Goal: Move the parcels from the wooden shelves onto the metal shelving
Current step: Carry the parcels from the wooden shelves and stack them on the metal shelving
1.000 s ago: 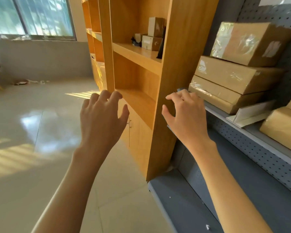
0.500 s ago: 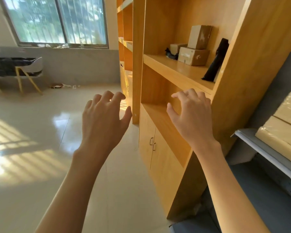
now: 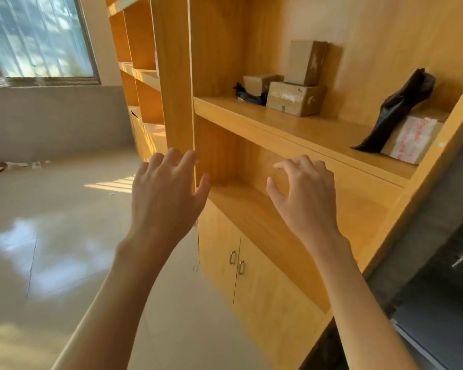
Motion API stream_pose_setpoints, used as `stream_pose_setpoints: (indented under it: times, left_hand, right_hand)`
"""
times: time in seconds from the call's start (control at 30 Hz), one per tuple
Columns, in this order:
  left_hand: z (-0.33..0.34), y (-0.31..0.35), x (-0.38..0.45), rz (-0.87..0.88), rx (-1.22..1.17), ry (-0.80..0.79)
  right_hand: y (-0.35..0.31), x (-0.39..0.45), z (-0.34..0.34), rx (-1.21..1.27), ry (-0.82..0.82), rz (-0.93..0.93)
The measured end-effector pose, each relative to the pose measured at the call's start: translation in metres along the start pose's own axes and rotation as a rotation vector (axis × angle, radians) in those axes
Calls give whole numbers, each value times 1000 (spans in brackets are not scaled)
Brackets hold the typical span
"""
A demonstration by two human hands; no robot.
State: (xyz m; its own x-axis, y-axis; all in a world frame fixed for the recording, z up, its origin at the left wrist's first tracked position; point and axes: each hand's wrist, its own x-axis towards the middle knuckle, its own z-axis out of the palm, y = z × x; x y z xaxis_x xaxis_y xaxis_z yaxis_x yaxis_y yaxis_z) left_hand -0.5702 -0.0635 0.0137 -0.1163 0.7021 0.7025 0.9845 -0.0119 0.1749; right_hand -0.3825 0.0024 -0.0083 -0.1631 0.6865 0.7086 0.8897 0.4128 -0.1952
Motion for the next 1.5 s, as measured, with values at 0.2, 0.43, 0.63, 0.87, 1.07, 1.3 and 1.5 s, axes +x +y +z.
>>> stream_pose_setpoints:
  times: [0.2, 0.43, 0.63, 0.87, 1.07, 1.3, 1.5]
  left_hand:
    - [43, -44, 73, 131, -120, -63]
    - [109, -59, 127, 238, -237, -103]
    - [164, -69, 186, 316, -301, -58]
    - [216, -97, 274, 335, -255, 7]
    - [264, -122, 324, 322, -251, -7]
    - [329, -128, 387, 373, -295, -5]
    - [386, -135, 454, 490, -363, 14]
  right_hand:
    - [-21, 43, 35, -122, 30, 150]
    - [-7, 67, 64, -294, 34, 252]
    - [10, 119, 111, -328, 94, 279]
    - [20, 211, 176, -251, 143, 258]
    - [29, 264, 226, -230, 111, 227]
    - [46, 323, 270, -323, 113, 229]
    - [55, 388, 308, -422, 100, 283]
